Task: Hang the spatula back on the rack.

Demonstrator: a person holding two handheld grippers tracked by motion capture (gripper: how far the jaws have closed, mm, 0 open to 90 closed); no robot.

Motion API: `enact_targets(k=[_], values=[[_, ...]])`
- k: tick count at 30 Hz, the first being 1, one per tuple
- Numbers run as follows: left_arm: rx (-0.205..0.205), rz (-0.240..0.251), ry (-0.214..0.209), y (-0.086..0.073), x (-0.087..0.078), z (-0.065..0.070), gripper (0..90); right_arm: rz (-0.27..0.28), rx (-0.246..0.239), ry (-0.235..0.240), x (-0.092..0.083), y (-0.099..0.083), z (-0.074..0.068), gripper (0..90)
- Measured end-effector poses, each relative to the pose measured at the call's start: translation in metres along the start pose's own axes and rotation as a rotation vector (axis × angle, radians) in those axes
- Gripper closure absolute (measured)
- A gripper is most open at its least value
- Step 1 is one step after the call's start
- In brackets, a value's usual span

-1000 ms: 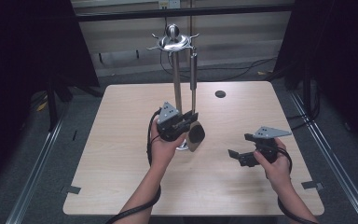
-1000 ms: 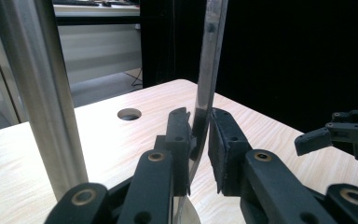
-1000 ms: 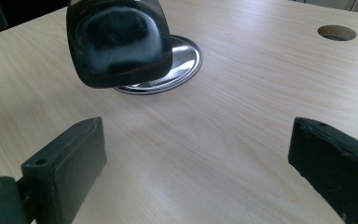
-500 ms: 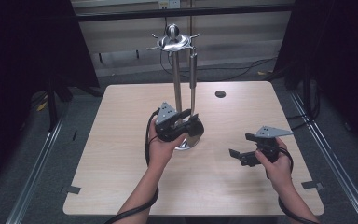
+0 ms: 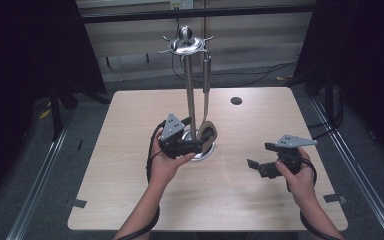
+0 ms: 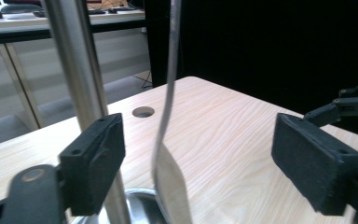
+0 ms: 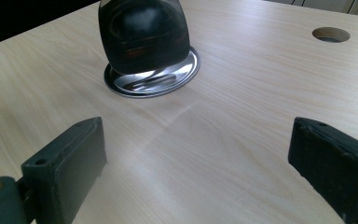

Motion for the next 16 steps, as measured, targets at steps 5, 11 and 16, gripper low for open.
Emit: enact_targets(k=[5, 11, 16], values=[[-0.022, -0.015, -0.004, -0.010, -0.008, -0.005, 9.8, -0.008, 0.000, -0.001, 0.000, -0.001, 0.000, 3.5], [-0.007, -0.018, 0.009, -0.016, -0.015, -0.009, 7.0, -0.006, 0.001, -0.004, -0.001, -0.001, 0.001, 3.6], [-0.020, -0.017, -0.001, -0.019, -0.015, -0.008, 6.8, -0.006, -0.001, -0.007, -0.001, -0.002, 0.001, 3.6]])
Point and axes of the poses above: each handheld gripper's, and its own axes: x roughly forward along the jaws, y roughly out of its top, z roughly to its right, the point moved 6 cm from there along x, roughly forward along the jaws, and after that the axes turned 8 degrees about y, right-handed, at the moved point
